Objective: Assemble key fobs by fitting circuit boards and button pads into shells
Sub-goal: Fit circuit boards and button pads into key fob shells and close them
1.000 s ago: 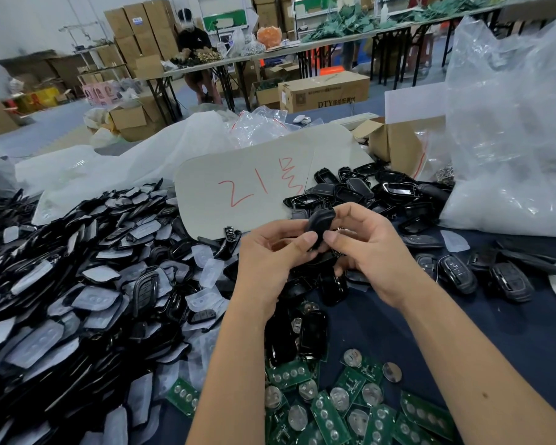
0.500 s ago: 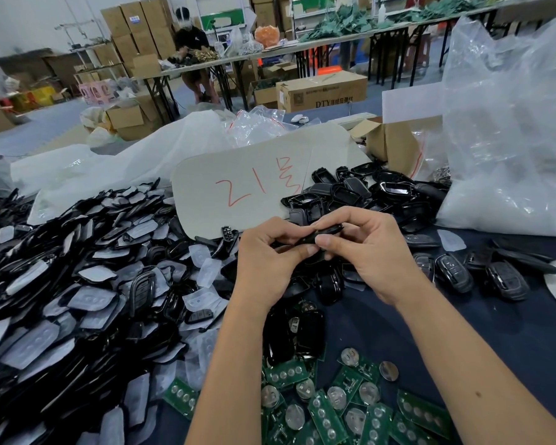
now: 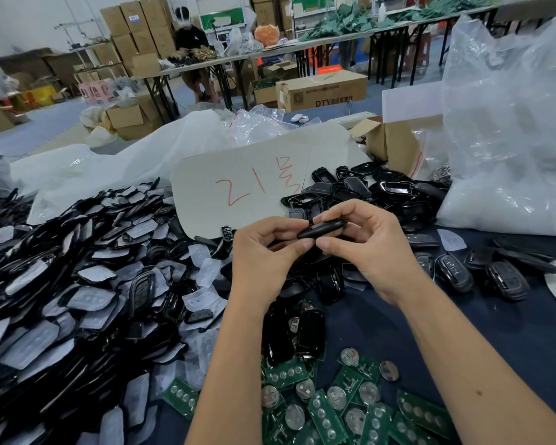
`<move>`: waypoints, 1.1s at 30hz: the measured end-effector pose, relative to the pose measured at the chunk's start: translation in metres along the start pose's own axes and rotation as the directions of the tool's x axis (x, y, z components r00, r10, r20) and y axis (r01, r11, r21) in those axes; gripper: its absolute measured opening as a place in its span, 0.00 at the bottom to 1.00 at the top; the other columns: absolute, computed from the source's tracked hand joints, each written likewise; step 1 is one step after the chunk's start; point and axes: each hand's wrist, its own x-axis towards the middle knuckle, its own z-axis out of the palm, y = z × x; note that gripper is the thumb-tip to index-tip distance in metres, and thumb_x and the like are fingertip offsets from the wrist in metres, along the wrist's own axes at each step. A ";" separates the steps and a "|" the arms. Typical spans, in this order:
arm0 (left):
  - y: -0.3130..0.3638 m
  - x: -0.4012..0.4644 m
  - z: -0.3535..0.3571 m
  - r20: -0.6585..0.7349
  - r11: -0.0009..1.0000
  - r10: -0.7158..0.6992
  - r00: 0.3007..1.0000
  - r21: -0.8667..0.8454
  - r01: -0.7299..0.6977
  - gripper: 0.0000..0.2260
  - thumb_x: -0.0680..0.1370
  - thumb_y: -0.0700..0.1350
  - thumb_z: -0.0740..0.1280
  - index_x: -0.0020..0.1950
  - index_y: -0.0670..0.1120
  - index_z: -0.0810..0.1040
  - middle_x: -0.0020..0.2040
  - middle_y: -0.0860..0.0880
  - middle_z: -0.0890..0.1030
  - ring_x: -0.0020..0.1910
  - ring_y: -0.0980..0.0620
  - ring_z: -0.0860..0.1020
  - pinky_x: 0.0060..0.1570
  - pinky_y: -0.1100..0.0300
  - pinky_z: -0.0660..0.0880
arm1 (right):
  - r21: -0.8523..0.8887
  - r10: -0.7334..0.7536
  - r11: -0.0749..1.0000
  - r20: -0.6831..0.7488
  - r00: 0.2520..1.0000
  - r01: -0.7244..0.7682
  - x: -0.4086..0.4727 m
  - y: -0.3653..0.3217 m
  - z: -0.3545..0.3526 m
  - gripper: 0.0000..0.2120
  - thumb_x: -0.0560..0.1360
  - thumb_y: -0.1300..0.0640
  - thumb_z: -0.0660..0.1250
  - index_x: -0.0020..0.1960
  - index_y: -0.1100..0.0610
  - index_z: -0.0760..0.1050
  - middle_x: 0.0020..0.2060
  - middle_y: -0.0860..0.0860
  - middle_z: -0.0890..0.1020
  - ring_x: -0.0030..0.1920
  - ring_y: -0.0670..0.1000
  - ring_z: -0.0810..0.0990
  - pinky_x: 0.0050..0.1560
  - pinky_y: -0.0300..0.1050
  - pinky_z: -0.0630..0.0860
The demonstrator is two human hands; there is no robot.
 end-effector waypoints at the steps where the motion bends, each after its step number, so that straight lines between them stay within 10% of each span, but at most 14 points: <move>1: 0.000 0.000 0.000 -0.005 1.000 -0.006 1.000 -0.007 0.006 0.15 0.69 0.31 0.79 0.45 0.50 0.88 0.42 0.50 0.87 0.44 0.54 0.85 0.48 0.58 0.83 | -0.008 0.003 1.000 -0.001 1.000 -0.003 0.000 0.000 -0.001 0.14 0.70 0.66 0.78 0.50 0.51 0.83 0.51 0.55 0.87 0.49 0.54 0.86 0.47 0.46 0.83; 11: -0.001 -0.006 0.038 0.134 0.971 -0.172 0.976 -0.145 0.191 0.05 0.77 0.37 0.75 0.46 0.46 0.88 0.39 0.41 0.86 0.37 0.48 0.85 0.41 0.60 0.82 | -0.053 0.125 0.987 -0.328 0.936 -0.151 0.006 -0.007 -0.024 0.12 0.82 0.59 0.68 0.42 0.54 0.86 0.30 0.52 0.79 0.24 0.46 0.69 0.22 0.37 0.62; 19: -0.006 -0.006 0.041 0.159 0.969 -0.084 0.984 0.245 0.043 0.05 0.77 0.45 0.75 0.44 0.55 0.87 0.39 0.55 0.86 0.39 0.56 0.84 0.42 0.61 0.81 | -0.607 -0.037 0.744 -0.452 0.891 -0.278 0.003 -0.019 -0.073 0.20 0.82 0.50 0.64 0.33 0.54 0.80 0.20 0.46 0.72 0.27 0.45 0.73 0.36 0.39 0.68; 24: -0.006 -0.005 0.038 0.291 0.850 -0.006 0.957 0.505 -0.149 0.08 0.72 0.49 0.80 0.49 0.59 0.86 0.44 0.60 0.82 0.47 0.61 0.75 0.47 0.71 0.68 | -0.722 -0.243 0.613 -0.558 0.794 -0.320 0.006 -0.016 -0.074 0.18 0.83 0.51 0.64 0.38 0.55 0.83 0.32 0.51 0.80 0.43 0.58 0.78 0.48 0.50 0.71; 28: -0.012 -0.007 0.046 0.367 0.671 -0.061 0.928 0.704 -0.234 0.15 0.72 0.56 0.79 0.57 0.59 0.84 0.53 0.57 0.74 0.56 0.54 0.64 0.58 0.63 0.63 | -0.672 -0.278 0.721 -0.507 0.816 -0.171 0.007 -0.016 -0.058 0.17 0.82 0.52 0.67 0.37 0.54 0.83 0.32 0.48 0.80 0.37 0.46 0.77 0.44 0.44 0.67; 33: -0.017 -0.003 0.039 0.324 0.716 -0.056 0.944 0.672 -0.188 0.07 0.72 0.50 0.79 0.47 0.53 0.85 0.48 0.56 0.77 0.50 0.54 0.72 0.52 0.59 0.69 | -0.610 -0.142 0.792 -0.190 0.972 -0.003 0.005 -0.019 -0.043 0.17 0.81 0.52 0.69 0.34 0.52 0.82 0.22 0.43 0.75 0.26 0.43 0.72 0.33 0.35 0.66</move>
